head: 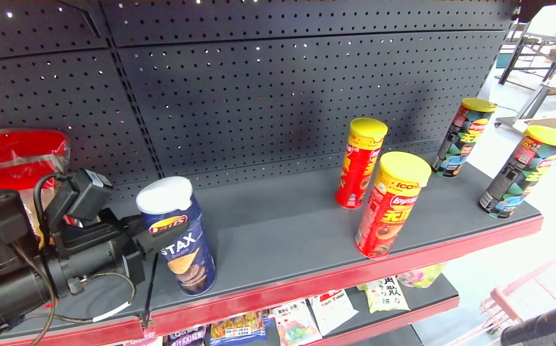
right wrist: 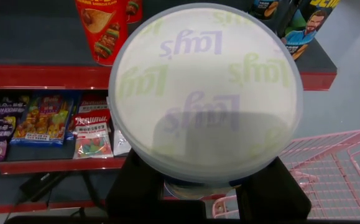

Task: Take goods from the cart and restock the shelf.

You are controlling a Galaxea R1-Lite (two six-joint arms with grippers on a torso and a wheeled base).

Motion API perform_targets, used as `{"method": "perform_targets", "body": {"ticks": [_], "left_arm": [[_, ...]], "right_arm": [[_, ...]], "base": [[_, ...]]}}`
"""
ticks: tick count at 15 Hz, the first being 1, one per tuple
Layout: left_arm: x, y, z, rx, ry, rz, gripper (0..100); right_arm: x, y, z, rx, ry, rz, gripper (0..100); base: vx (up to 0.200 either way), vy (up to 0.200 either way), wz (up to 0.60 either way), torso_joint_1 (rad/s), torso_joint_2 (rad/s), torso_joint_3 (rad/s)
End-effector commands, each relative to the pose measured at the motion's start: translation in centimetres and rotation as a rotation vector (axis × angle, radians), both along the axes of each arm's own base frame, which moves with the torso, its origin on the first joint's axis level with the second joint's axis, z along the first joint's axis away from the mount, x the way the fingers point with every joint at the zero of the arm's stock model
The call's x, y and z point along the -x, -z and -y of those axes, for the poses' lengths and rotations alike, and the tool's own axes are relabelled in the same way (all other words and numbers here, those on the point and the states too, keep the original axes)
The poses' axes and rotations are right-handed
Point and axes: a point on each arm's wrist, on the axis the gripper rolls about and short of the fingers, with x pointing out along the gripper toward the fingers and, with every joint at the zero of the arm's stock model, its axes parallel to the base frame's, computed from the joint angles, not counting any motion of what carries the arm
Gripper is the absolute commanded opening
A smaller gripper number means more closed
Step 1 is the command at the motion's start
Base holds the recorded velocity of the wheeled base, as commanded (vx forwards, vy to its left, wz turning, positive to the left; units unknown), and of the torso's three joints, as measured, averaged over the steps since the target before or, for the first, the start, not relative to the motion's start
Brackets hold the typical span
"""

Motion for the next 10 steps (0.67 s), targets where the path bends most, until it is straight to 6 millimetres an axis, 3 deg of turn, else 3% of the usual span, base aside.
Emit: {"method": "perform_targets", "body": {"ticks": [1, 10], "left_arm": [[0.21, 0.24, 0.00, -0.002, 0.003, -0.011, 0], [0.73, 0.22, -0.09, 0.012, 0.003, -0.018, 0]], "right_arm": [[-0.05, 0.04, -0.01, 0.002, 0.000, -0.005, 0], [-0.14, 0.06, -0.03, 0.002, 0.001, -0.012, 0]], "base": [[0.000, 0.000, 0.00, 0.000, 0.00, 0.000], [0.000, 0.000, 0.00, 0.000, 0.00, 0.000]]}}
